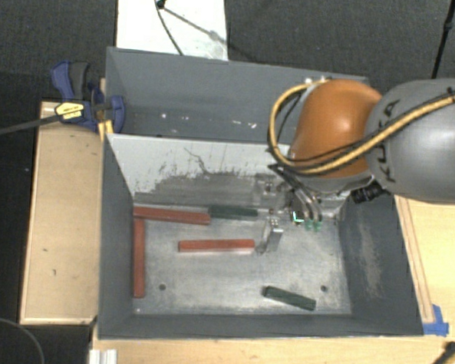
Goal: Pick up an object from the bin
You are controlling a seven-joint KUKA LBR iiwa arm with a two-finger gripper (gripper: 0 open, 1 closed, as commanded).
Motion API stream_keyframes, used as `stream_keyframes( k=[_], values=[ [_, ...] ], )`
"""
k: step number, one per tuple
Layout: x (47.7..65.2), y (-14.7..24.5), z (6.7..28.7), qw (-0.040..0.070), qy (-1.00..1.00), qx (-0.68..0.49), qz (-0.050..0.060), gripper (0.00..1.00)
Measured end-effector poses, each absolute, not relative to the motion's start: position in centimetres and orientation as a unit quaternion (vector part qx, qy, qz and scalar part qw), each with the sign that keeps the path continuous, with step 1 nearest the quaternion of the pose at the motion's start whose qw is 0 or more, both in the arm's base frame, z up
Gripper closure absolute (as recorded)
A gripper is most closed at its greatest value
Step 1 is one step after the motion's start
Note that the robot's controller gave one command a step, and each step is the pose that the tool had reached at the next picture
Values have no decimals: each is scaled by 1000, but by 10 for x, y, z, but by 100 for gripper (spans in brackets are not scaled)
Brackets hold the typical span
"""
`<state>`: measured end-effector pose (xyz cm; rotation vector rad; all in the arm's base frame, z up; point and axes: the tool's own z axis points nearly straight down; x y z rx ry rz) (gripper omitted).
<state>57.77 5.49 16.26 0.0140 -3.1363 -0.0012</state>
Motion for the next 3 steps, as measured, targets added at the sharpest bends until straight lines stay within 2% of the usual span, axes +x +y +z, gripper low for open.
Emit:
stream_keyframes(
  k=[1,2,3],
  values=[
    [546,56,66,4,-999,-35,0,0],
    [549,56,71,-1,-999,-36,-1,100],
    [540,47,203,-4,-998,67,0,100]
  ],
)
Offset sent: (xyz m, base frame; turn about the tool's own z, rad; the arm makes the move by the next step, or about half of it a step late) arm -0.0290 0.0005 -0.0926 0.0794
